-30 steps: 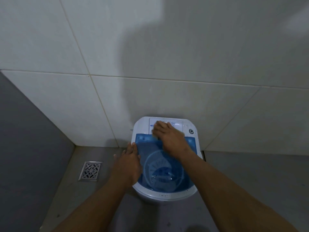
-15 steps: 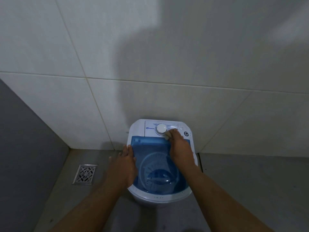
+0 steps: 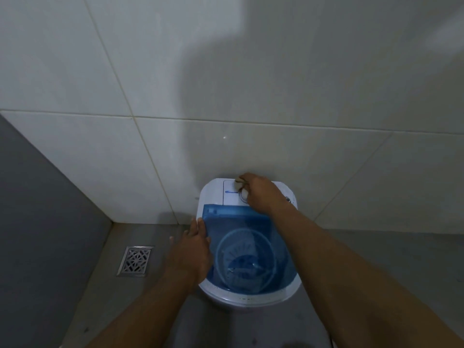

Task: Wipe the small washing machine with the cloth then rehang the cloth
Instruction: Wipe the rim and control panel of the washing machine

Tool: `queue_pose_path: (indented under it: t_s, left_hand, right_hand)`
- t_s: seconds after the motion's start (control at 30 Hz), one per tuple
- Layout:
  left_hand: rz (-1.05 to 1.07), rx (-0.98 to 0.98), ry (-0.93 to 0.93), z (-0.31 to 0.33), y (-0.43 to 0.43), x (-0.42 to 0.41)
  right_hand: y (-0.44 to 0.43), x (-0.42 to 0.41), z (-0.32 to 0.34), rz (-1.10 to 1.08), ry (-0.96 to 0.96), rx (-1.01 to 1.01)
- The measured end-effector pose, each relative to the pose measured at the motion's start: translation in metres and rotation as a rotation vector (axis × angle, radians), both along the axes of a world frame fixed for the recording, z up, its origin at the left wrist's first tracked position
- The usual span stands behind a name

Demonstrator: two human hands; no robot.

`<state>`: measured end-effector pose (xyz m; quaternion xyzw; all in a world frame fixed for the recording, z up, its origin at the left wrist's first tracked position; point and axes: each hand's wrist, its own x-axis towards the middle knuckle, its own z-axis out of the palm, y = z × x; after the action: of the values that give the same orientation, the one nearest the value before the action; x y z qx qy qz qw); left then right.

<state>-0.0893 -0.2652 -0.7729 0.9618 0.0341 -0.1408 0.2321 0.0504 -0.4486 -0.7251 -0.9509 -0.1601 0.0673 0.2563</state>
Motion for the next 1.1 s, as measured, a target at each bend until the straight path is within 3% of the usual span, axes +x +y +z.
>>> queue_pose_path:
  t_s: [0.1,0.27,0.4,0.5,0.67,0.83,1.1]
  left_hand:
    - [0.005,0.022,0.001,0.001,0.002,0.0]
    - [0.026,0.039,0.039,-0.001,0.014,0.0]
    - [0.002,0.061,0.021,-0.005,0.019,0.001]
    - [0.008,0.038,0.019,-0.009,0.019,0.001]
    - [0.026,0.05,0.042,-0.009,0.016,0.002]
    - [0.038,0.027,0.05,-0.01,0.016,0.002]
    - [0.05,0.045,0.045,-0.009,0.013,0.002]
  right_hand:
    - [-0.022,-0.012,-0.014,-0.076,-0.072,-0.035]
    - [-0.013,-0.045,-0.04,-0.186,0.043,-0.044]
    - [-0.009,-0.076,-0.053,-0.194,-0.129,-0.069]
    - [-0.009,-0.086,-0.054,-0.239,-0.133,0.013]
    - [-0.004,-0.056,-0.046,-0.304,-0.054,0.119]
    - [-0.002,-0.019,-0.034,-0.252,-0.085,-0.088]
    - [0.009,0.002,-0.045,-0.53,-0.102,-0.058]
